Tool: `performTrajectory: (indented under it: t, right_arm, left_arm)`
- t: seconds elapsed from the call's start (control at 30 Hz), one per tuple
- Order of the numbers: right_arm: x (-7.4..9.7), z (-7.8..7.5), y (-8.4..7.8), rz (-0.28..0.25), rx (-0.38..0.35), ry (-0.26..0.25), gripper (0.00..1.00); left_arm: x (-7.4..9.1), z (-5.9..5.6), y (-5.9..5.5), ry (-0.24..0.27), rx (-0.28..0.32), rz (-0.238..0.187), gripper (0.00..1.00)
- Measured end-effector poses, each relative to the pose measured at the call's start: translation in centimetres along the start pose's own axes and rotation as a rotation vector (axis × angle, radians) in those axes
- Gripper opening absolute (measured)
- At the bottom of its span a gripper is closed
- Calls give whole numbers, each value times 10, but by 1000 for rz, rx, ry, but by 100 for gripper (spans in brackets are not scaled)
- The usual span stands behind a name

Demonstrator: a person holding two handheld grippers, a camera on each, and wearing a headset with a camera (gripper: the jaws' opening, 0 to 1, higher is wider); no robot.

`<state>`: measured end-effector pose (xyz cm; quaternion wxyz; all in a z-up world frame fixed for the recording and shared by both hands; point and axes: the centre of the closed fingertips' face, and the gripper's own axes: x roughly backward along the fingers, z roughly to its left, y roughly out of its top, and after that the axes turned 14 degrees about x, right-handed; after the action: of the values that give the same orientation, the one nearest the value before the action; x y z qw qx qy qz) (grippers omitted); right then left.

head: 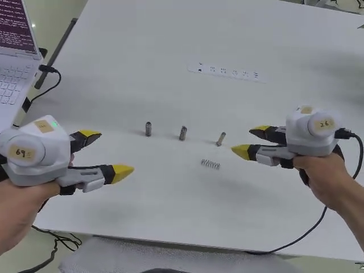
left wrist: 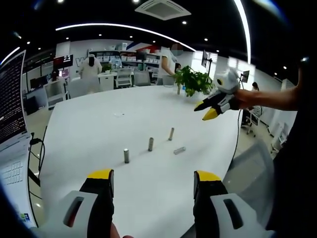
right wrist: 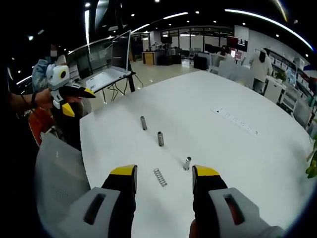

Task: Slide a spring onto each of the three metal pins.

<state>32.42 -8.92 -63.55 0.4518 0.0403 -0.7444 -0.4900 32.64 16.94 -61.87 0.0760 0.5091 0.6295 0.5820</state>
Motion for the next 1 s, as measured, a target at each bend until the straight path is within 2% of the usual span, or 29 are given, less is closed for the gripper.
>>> performTrajectory:
  t: [0.13, 0.4, 0.6, 1.0]
  right_arm:
    - [11, 7, -4, -26, -26, -12, 46]
    - [27, 21, -12, -45, -71, -40, 51]
    - [33, 28, -18, -55, -96, -50, 57]
    - [42, 34, -23, -70, -124, -70, 62]
  left_arm:
    - [-2, -2, -1, -4, 1, 4, 61]
    - [-5, -4, 1, -8, 1, 3, 61]
    - [-7, -6, 2, -13, -4, 7, 61]
    - [-16, -14, 6, -34, -17, 16, 61]
